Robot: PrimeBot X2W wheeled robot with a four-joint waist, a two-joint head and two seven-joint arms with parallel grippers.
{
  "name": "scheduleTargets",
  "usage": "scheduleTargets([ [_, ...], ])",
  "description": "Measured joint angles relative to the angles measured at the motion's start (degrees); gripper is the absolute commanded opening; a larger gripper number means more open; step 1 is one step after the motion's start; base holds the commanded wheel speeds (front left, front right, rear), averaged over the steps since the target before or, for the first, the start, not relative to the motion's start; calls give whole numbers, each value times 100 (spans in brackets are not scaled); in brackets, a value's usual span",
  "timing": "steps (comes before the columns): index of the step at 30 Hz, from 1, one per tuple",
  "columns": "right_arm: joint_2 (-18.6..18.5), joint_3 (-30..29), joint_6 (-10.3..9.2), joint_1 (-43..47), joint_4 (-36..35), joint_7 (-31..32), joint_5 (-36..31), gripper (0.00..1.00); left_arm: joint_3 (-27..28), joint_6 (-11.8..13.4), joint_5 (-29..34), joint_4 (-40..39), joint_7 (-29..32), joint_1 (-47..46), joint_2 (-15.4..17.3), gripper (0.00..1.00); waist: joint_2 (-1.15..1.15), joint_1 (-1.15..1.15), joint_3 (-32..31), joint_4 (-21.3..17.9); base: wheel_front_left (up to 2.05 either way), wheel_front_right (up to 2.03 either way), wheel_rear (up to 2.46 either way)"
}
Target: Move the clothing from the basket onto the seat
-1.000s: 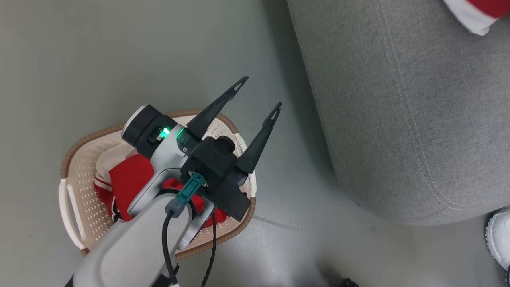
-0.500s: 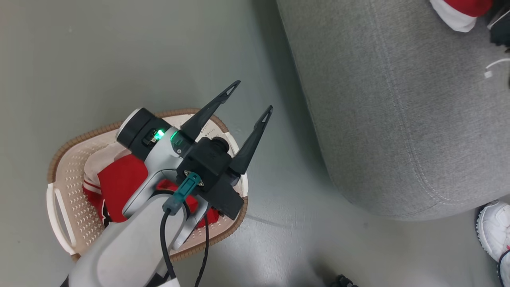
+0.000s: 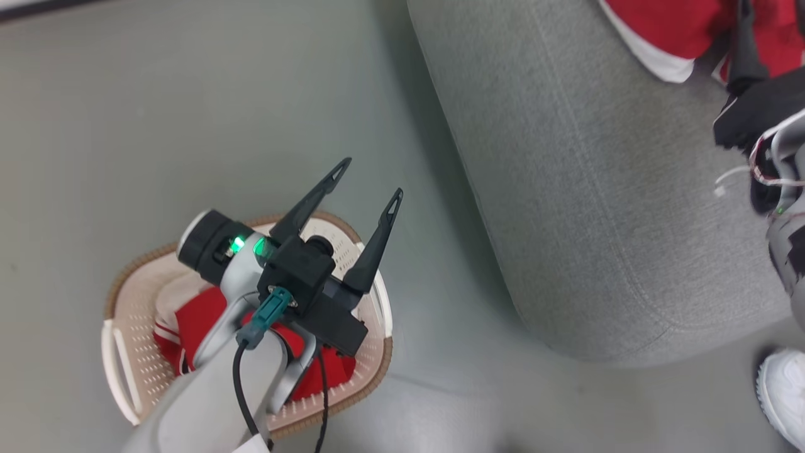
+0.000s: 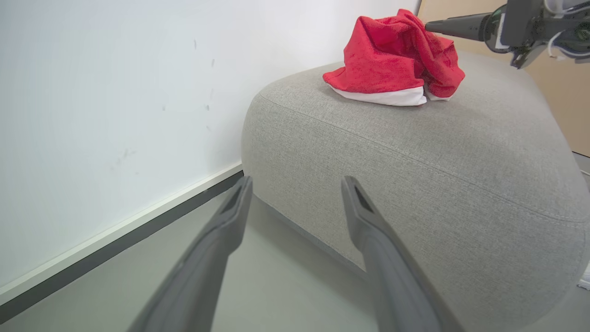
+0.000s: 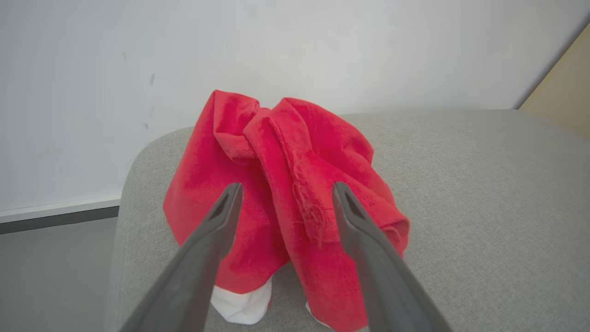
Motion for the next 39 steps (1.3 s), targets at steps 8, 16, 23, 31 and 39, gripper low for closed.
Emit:
scheduleTargets([
  [8,0,41,1,631,-432,-1,-142,100,225,131,-341,374,-287,322,-272,100,0,-1,-602,161,0,0,0],
  [16,98,143,18,1309,-880,-1,-321,100,568,258,-606,660,-393,751,-271,100,0,-1,-1138,448,0,0,0],
  [23,305,180,-23,2072,-1329,-1,-349,100,904,353,-777,872,-460,1358,-221,100,0,-1,-1696,788,0,0,0],
  [31,622,227,-205,3184,-1861,0,-385,100,1281,411,-1020,949,-492,2132,-102,100,-1,-1,-2385,1116,0,0,0],
  [39,736,291,-427,4407,-2639,0,-461,100,1561,494,-1065,761,-492,3059,-33,100,0,-1,-3133,1372,0,0,0],
])
